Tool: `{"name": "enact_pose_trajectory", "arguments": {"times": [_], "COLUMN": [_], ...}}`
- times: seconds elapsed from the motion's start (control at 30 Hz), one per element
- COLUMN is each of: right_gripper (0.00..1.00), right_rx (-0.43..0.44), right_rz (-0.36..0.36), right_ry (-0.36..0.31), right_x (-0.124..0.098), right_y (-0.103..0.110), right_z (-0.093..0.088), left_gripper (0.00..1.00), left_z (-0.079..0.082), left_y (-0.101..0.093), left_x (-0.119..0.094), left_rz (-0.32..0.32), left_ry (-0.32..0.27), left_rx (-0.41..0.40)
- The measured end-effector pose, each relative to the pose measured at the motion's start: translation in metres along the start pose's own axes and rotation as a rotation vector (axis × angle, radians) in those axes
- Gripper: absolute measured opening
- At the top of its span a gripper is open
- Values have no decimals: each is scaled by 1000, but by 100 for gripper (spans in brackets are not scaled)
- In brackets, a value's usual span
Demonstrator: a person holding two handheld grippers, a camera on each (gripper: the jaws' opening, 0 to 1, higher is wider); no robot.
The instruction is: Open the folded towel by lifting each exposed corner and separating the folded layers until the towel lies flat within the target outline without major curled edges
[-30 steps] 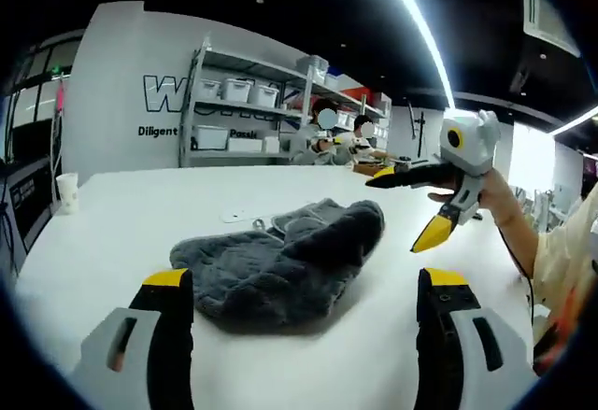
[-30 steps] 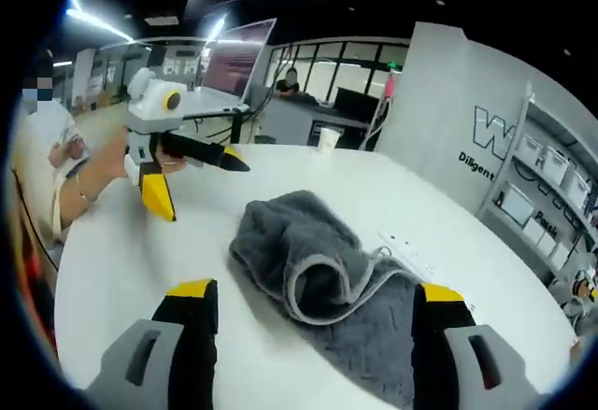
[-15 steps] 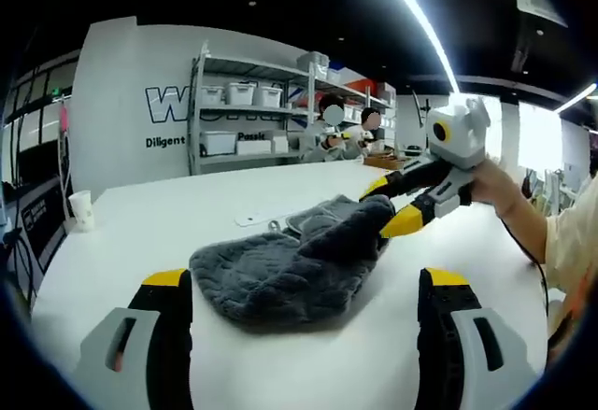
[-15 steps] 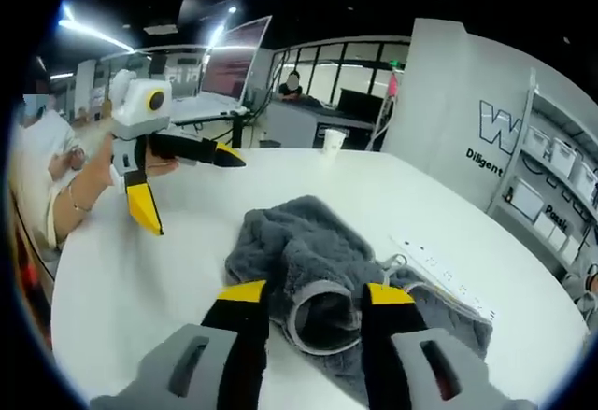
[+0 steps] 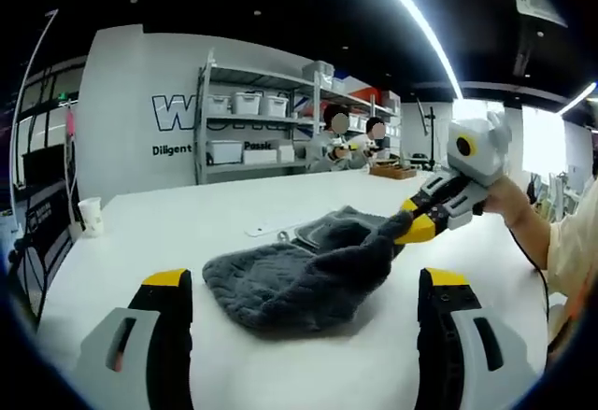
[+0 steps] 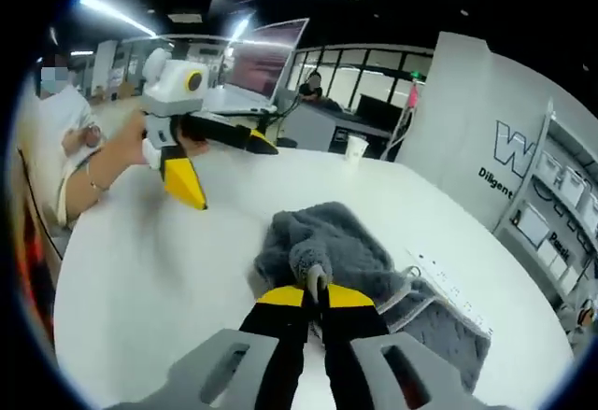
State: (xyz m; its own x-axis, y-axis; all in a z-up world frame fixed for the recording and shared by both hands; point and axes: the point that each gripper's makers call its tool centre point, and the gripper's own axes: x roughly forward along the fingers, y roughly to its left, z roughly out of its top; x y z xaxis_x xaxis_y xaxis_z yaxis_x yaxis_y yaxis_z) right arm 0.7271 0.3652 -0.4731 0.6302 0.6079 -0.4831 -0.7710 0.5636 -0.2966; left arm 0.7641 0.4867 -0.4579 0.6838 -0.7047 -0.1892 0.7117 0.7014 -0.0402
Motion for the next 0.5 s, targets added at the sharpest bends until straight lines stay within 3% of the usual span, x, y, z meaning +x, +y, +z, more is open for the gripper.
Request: {"name": "enact_pose_trajectory", "arguments": {"times": [0.13, 0.5], "right_gripper": [0, 0], "right_rx": [-105, -209], "right_rz": [3, 45], "right_ry": [32, 48], "right_x": [-7, -17], "right_y": [21, 72], "right_z": [3, 7], "left_gripper": [99, 99], "left_z": [-3, -6], "left_y": [8, 12], "left_x": [-2, -2], "left_rz": [18, 30], "left_ry": [0, 1], "left_rx": [-17, -35]}}
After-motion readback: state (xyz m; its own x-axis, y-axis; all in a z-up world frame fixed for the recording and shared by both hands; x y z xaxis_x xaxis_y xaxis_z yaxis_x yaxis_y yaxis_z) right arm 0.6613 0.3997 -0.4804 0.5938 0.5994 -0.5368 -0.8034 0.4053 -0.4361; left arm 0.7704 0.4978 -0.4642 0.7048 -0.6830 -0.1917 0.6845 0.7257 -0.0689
